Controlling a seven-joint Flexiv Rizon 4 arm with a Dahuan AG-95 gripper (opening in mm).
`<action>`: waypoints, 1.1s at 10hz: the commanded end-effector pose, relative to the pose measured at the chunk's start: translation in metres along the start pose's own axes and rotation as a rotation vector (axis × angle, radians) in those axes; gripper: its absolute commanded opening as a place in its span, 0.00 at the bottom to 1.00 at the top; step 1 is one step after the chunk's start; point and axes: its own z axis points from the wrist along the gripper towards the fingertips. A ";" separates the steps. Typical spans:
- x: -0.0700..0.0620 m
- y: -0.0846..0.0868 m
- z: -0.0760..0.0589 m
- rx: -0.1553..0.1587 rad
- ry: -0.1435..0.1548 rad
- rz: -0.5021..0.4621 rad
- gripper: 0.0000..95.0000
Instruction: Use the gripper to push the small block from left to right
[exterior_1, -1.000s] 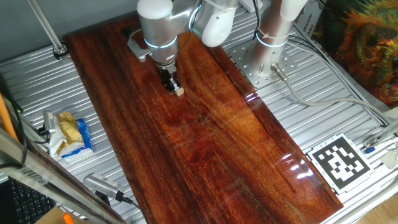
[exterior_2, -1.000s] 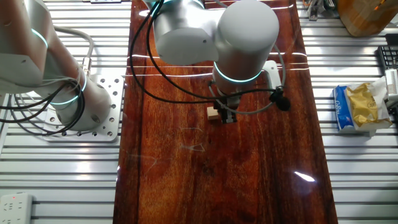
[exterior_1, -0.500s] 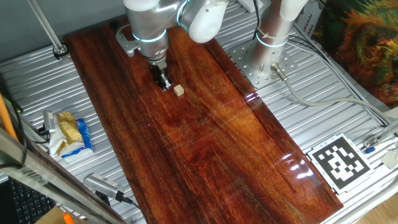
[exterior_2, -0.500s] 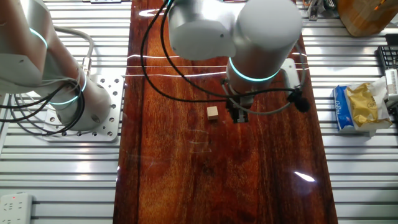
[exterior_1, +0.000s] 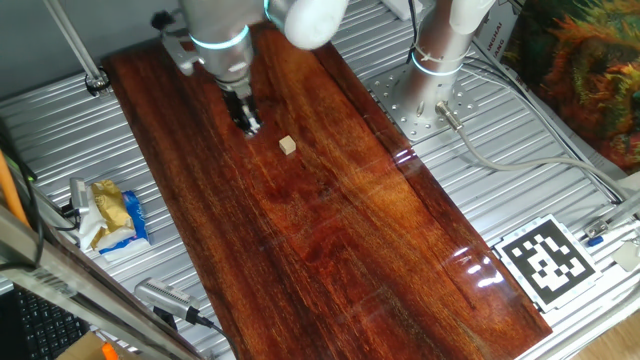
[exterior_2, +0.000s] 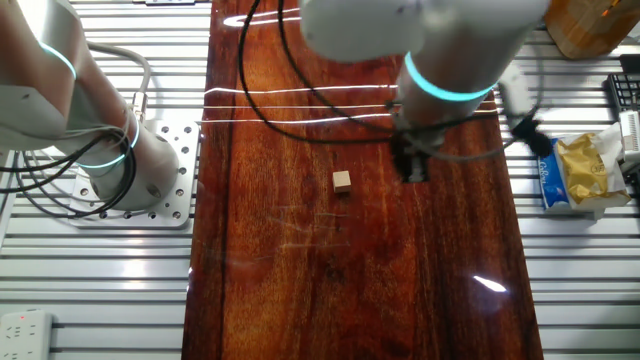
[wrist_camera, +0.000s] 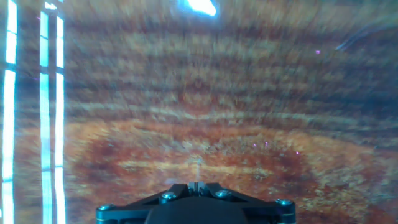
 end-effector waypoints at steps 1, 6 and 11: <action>-0.015 0.007 -0.033 -0.006 0.005 0.020 0.00; -0.026 0.016 -0.063 -0.003 0.000 0.060 0.00; -0.026 0.017 -0.064 -0.002 -0.013 0.073 0.00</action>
